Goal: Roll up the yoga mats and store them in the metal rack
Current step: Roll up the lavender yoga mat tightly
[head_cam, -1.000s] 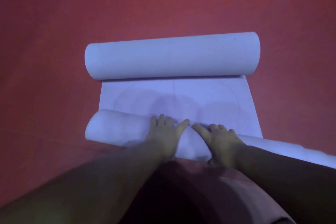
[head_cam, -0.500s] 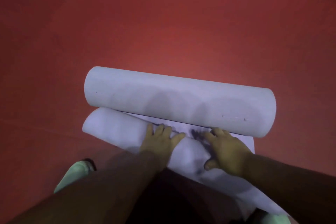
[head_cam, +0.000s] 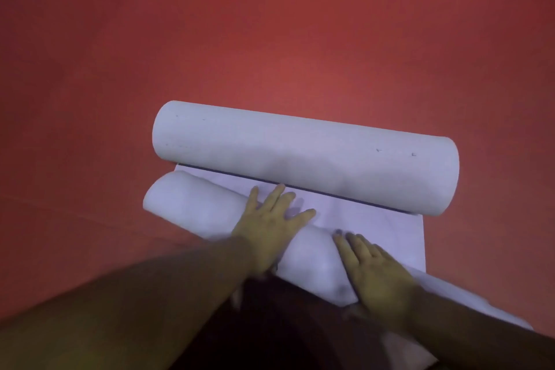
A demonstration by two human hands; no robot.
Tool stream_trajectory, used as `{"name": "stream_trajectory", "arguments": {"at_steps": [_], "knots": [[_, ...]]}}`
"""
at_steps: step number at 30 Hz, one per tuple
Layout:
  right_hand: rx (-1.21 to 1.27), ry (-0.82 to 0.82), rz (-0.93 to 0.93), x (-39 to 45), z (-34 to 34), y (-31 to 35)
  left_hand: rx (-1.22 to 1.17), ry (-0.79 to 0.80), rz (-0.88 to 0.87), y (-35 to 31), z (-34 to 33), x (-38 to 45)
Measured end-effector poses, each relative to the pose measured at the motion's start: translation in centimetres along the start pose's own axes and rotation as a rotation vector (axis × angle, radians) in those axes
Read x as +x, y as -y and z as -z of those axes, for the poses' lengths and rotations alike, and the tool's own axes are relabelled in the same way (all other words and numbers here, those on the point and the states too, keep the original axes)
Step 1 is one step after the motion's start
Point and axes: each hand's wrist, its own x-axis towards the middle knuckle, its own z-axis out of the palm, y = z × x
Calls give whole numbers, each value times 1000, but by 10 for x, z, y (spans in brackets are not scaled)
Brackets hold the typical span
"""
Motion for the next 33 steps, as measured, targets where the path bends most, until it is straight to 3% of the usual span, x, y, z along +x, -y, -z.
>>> {"name": "stream_trajectory", "arguments": {"at_steps": [2, 3, 6, 9, 10, 12, 14, 18, 21, 24, 26, 30, 33], "knots": [[34, 25, -48, 5, 20, -12, 32, -142, -110, 3, -15, -11], [62, 64, -93, 7, 29, -13, 49, -140, -127, 3, -21, -17], [95, 40, -88, 12, 37, -17, 47, 18, -35, -5, -32, -22], [632, 18, -39, 13, 45, -38, 44, 15, -5, -11, -24, -10], [700, -49, -91, 16, 50, -49, 51, 16, -10, -11, -20, -5], [554, -248, -240, 26, 58, -65, 53, 28, 0, -7, -7, 10], [315, -348, -282, 30, 57, -61, 59, 81, 25, -5, 8, 28], [247, -334, -231, 28, 45, -32, 42, 144, 134, -4, 30, 61], [219, -300, -264, 27, 40, -22, 70, 30, 130, -2, 26, 60], [61, -487, -224, 29, 40, -21, 16, -99, 61, 7, 13, 50], [-8, -446, -217, 30, 52, -14, -17, -102, 25, 13, 9, 45], [-174, -115, -195, 33, 56, -1, 3, -29, 55, 10, 9, 47], [-241, -143, -203, 43, 46, -8, 79, 34, 50, 6, 14, 53]]}}
